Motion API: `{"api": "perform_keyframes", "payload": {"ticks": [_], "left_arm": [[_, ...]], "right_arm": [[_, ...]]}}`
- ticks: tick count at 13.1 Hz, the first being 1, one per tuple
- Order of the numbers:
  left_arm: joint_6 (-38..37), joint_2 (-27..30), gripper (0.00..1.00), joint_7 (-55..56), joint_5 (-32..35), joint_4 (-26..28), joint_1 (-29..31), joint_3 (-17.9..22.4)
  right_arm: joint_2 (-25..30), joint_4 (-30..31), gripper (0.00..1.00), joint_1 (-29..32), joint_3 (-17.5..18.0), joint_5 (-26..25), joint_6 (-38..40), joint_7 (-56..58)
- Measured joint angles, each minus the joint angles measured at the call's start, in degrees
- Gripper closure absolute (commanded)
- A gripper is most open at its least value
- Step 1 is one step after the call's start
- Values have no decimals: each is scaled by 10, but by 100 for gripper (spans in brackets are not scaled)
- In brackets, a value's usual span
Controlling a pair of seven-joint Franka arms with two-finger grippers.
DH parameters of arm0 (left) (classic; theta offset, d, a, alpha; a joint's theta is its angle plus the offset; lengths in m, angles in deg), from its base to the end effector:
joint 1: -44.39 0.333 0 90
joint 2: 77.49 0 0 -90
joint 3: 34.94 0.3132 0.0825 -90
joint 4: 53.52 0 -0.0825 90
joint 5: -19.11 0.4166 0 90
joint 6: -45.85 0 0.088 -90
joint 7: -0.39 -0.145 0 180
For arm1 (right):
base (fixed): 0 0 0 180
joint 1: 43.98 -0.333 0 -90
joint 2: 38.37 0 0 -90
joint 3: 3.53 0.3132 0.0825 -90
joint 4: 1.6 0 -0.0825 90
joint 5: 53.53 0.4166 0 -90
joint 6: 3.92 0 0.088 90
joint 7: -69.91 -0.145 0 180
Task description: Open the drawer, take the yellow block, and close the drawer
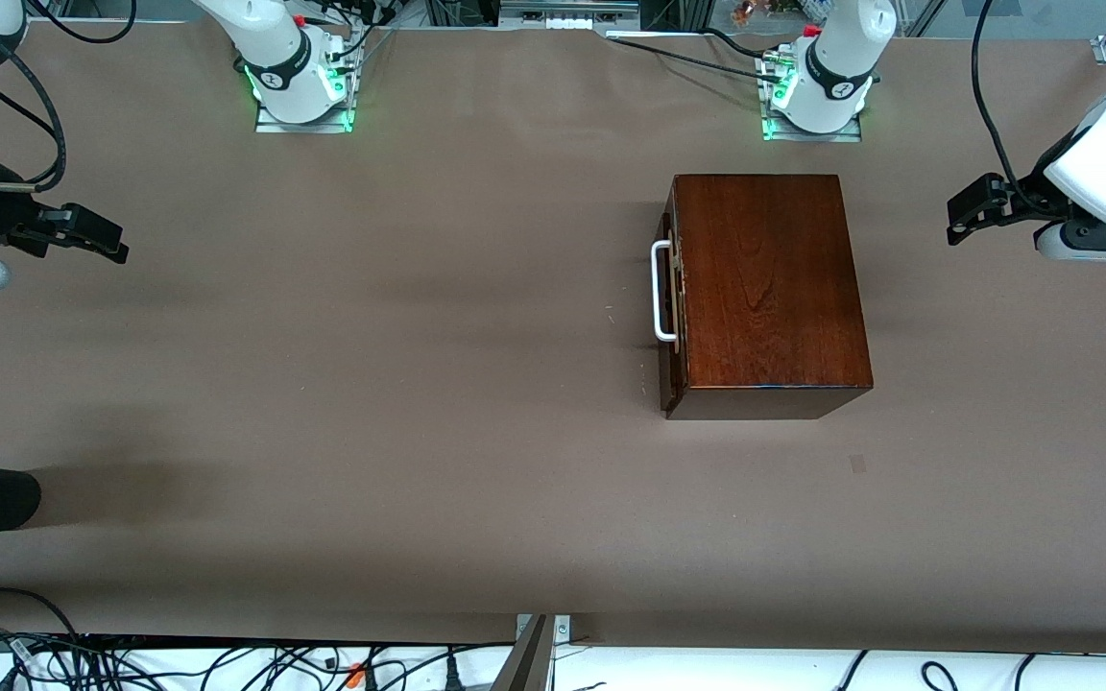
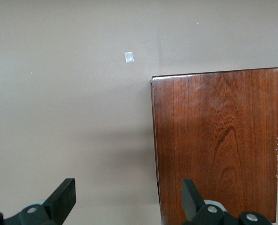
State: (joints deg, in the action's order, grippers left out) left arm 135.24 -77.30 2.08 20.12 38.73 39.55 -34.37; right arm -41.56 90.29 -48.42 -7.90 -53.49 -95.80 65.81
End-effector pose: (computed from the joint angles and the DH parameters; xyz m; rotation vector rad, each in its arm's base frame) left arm 0.5805 -0.0408 0.5650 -3.1200 0.0706 0.0712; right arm 0.6018 0.0018 0.5368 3.1329 -0.1103 -0.0870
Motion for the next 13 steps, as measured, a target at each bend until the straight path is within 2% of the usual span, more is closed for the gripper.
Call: {"api": "perform_keyframes", "payload": {"ticks": [9,13], "left_arm": [[-52,-15,0,-1,0,0,-2,-1],[-62,-17,0,-3,0,0,-4,-37]], "right_arm": [[0,0,0,0,0,0,0,0],[0,0,0,0,0,0,0,0]]}}
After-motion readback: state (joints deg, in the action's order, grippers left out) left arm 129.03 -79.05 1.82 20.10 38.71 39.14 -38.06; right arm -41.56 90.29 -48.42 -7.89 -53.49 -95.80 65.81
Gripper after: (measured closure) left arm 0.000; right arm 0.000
